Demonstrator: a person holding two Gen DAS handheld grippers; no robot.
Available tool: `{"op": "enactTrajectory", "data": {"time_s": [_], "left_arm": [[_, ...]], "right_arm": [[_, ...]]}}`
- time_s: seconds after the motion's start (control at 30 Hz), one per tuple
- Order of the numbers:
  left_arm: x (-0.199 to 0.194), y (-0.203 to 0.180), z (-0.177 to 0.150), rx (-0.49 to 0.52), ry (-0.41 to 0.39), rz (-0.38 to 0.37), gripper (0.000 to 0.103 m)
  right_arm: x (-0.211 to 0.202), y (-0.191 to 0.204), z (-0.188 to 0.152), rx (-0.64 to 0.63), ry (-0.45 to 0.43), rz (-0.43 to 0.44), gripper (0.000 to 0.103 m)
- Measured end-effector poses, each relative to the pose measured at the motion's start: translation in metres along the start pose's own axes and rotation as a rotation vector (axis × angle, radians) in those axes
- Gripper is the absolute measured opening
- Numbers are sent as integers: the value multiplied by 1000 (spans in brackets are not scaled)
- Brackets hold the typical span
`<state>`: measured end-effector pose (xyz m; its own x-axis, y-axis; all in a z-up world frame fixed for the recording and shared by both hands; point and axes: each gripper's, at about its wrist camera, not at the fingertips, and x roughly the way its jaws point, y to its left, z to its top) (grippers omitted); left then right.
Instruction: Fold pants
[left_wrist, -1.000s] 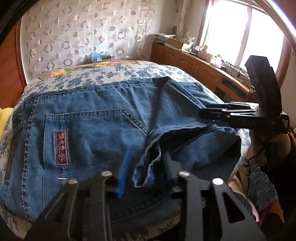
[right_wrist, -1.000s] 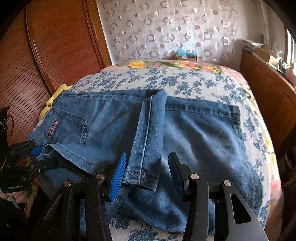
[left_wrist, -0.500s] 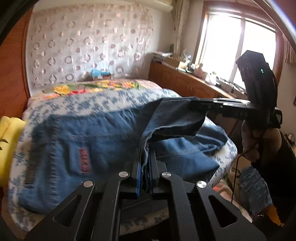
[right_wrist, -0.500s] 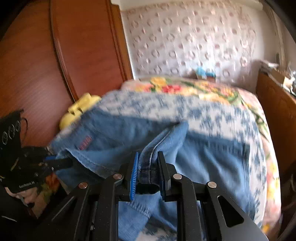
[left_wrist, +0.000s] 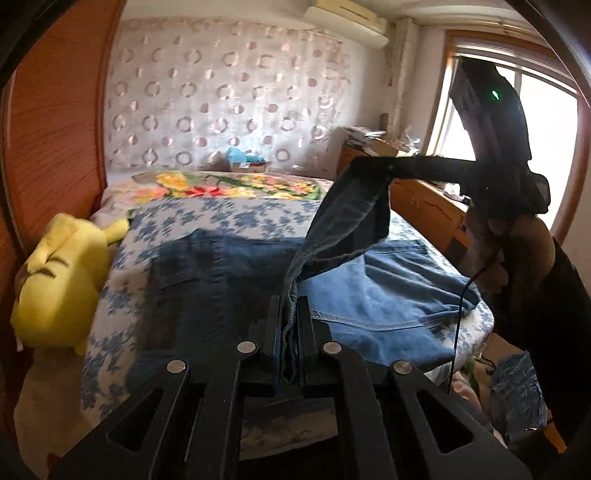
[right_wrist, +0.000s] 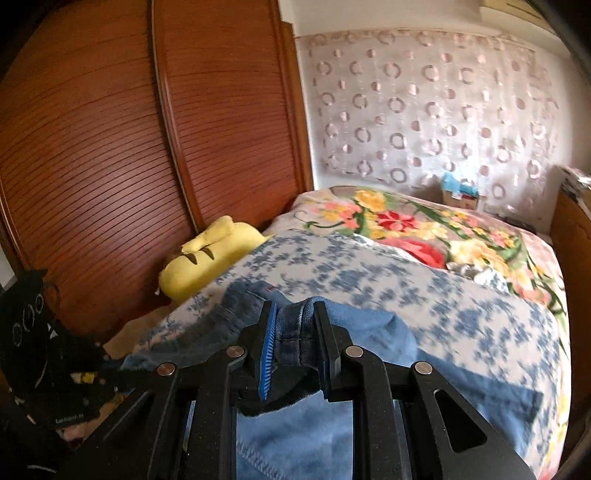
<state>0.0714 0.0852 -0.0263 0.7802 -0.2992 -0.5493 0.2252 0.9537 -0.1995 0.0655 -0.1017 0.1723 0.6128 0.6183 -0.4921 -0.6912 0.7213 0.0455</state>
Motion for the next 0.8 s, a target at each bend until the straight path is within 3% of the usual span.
{"op": "enactTrajectory", "data": {"time_s": [0.43, 0.8], "left_arm": [[11, 38, -24, -48, 56, 66, 7], [25, 57, -37, -81, 120, 114, 10]], "right_arm": [[116, 5, 35, -40, 106, 35, 19], [187, 20, 49, -39, 182, 18, 23]]}}
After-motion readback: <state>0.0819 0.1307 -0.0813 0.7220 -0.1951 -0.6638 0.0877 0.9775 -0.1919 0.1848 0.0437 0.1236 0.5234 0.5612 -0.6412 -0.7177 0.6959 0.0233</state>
